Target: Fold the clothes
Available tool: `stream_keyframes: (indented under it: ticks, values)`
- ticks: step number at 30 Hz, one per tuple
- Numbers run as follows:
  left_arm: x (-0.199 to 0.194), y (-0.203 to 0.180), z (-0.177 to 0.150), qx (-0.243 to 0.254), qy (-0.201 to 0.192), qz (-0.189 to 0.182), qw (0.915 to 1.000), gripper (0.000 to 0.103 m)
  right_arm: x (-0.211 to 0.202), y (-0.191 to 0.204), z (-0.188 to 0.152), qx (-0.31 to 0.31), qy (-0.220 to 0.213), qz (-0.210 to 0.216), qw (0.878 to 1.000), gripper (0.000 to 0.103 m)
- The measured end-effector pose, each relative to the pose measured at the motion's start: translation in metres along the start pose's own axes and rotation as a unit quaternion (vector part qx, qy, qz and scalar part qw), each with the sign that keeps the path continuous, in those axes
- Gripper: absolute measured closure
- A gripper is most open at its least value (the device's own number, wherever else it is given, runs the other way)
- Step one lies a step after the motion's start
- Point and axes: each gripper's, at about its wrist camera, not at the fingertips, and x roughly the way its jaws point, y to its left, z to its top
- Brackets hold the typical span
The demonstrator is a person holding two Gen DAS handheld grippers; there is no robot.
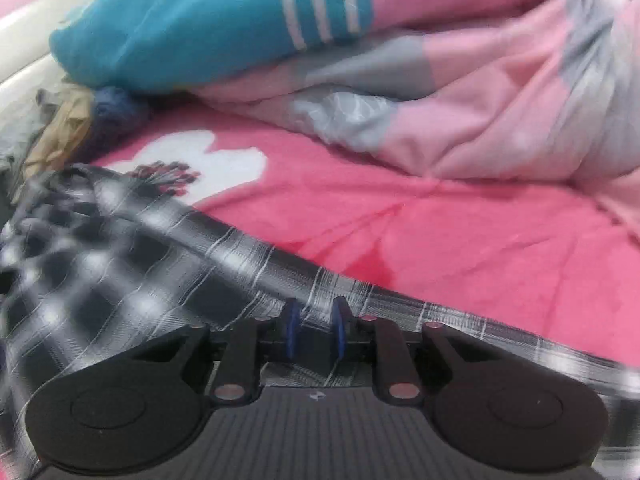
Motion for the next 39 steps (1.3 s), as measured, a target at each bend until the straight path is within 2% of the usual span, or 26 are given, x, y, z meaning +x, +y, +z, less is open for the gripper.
stream_keyframes:
  ticks: [4,6,9,12,14,16,18,21,23,27,28,29,30,32,35,37,39]
  values:
    - [0.0,0.001,0.0,0.0,0.002,0.0,1.0,0.051,-0.023,0.021,0.008,-0.034,0.006,-0.03,0.999,0.083]
    - [0.0,0.0,0.0,0.001,0.003,-0.001,1.0,0.05,-0.037,0.037,0.015,-0.055,-0.02,-0.001,0.998,0.083]
    - [0.0,0.0,-0.001,0.005,0.004,0.001,1.0,0.048,-0.034,0.066,0.032,-0.053,-0.036,0.069,0.996,0.082]
    - [-0.001,0.0,0.0,0.002,0.003,0.0,1.0,0.048,0.001,0.088,0.044,-0.035,-0.026,0.112,0.993,0.081]
    - [0.0,0.001,0.0,0.0,0.003,-0.002,1.0,0.048,0.039,0.094,0.046,-0.029,0.003,0.09,0.996,0.079]
    - [0.0,0.001,0.0,0.0,0.004,-0.002,1.0,0.048,0.057,0.094,0.043,-0.016,-0.004,0.083,0.996,0.079]
    - [0.0,0.0,0.0,0.002,0.005,-0.002,1.0,0.047,0.051,0.094,0.049,-0.008,0.005,0.079,0.997,0.079]
    - [0.0,0.001,0.001,0.001,0.007,-0.003,1.0,0.046,0.018,0.09,0.052,0.004,0.005,0.081,0.997,0.071]
    - [-0.003,0.0,0.001,0.001,0.01,0.0,1.0,0.043,-0.016,0.089,0.043,-0.012,-0.008,0.094,0.995,0.064]
    - [-0.009,-0.009,-0.001,0.016,0.017,0.01,0.9997,0.035,-0.079,0.089,0.01,-0.057,-0.012,0.092,0.994,0.06]
    - [-0.01,-0.011,-0.001,0.022,0.02,0.012,0.9995,0.033,-0.091,0.09,-0.001,-0.069,-0.017,0.081,0.994,0.059]
    - [-0.011,-0.014,-0.002,0.027,0.022,0.015,0.9993,0.031,-0.102,0.09,-0.013,-0.083,-0.025,0.055,0.995,0.052]
    - [-0.012,-0.016,-0.003,0.032,0.025,0.017,0.999,0.029,-0.103,0.089,-0.025,-0.084,-0.025,0.035,0.996,0.044]
    - [-0.014,-0.022,-0.005,0.042,0.03,0.021,0.9984,0.023,-0.106,0.086,-0.047,-0.084,-0.026,-0.005,0.996,0.041]
    - [-0.016,-0.029,-0.008,0.057,0.037,0.028,0.9973,0.021,-0.083,0.079,-0.083,-0.053,0.012,-0.013,0.998,0.04]
    - [-0.013,-0.03,-0.009,0.063,0.044,0.031,0.9966,0.02,-0.083,0.079,-0.103,-0.049,-0.04,-0.017,0.998,0.037]
    - [-0.012,-0.03,-0.01,0.065,0.047,0.034,0.9962,0.018,-0.086,0.086,-0.106,-0.06,-0.051,-0.034,0.996,0.032]
